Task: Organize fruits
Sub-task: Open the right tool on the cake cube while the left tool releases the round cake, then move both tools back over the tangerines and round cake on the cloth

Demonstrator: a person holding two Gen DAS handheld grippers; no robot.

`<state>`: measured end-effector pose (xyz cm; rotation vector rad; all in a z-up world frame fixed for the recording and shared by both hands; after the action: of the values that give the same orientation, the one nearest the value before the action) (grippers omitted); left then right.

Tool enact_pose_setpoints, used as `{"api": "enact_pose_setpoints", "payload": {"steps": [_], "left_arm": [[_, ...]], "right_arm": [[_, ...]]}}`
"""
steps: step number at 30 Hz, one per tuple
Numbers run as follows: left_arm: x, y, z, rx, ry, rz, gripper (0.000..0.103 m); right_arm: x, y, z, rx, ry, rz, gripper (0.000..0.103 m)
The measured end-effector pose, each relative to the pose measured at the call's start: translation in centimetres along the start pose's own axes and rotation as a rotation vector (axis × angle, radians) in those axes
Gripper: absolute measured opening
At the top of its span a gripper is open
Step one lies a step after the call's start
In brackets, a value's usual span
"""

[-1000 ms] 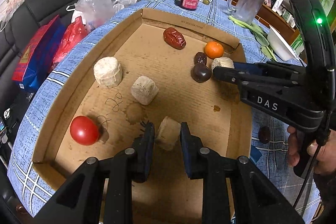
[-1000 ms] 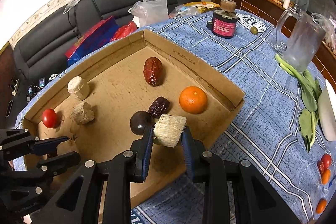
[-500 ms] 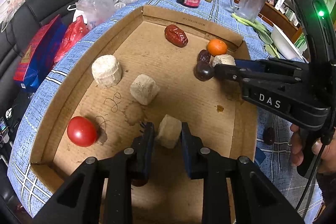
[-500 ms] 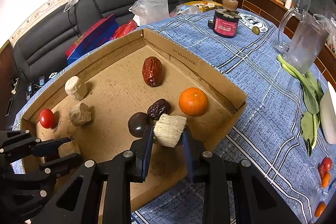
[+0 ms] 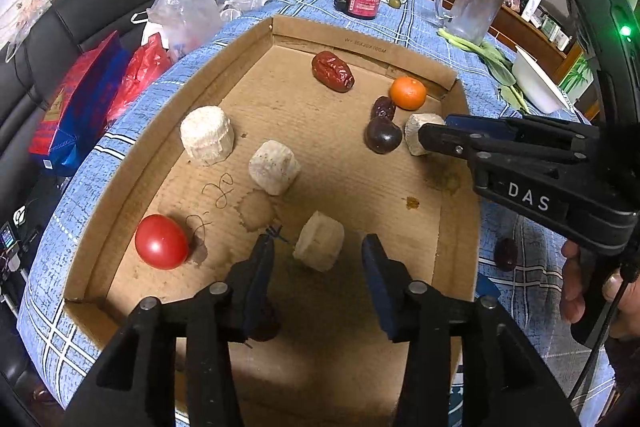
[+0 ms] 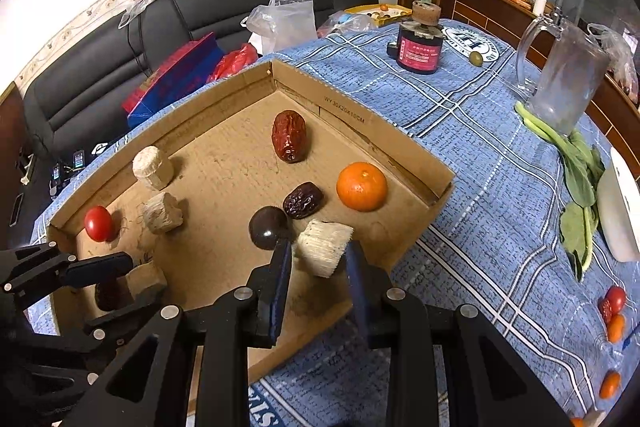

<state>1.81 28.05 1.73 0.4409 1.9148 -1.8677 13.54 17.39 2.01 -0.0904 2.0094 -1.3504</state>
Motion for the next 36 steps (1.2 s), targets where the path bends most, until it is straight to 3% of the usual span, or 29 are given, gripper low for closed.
{"api": "enact_pose_setpoints", "payload": {"steps": [17,23,36], "left_arm": [[0.6,-3.5,0.9,-0.045,0.004,0.072,0.051],[1.1,-4.8,1.3,-0.067,-0.001,0.097,0.060],[0.6,-5.3,5.3,-0.068,0.025,0.104,0.060]], "right_arm": [[2.4,-4.8,-0.2,0.014,0.038,0.042,0.032],[4.3,-7.1,0.1,0.024,0.058,0.063,0.045],[9.0,-13.2,5.3,0.086,0.129,0.116,0.045]]}}
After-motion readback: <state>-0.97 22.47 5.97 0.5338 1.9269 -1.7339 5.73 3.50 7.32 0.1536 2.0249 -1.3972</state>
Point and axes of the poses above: each gripper's, at about its wrist camera, not at the fingertips, and y roughly the way its jaws point, z to its right, x to its underside, the point moved 2 cm from there along y, roughly the way its jaws point, and after that the axes turned 15 degrees about y, right-handed, at the moved point
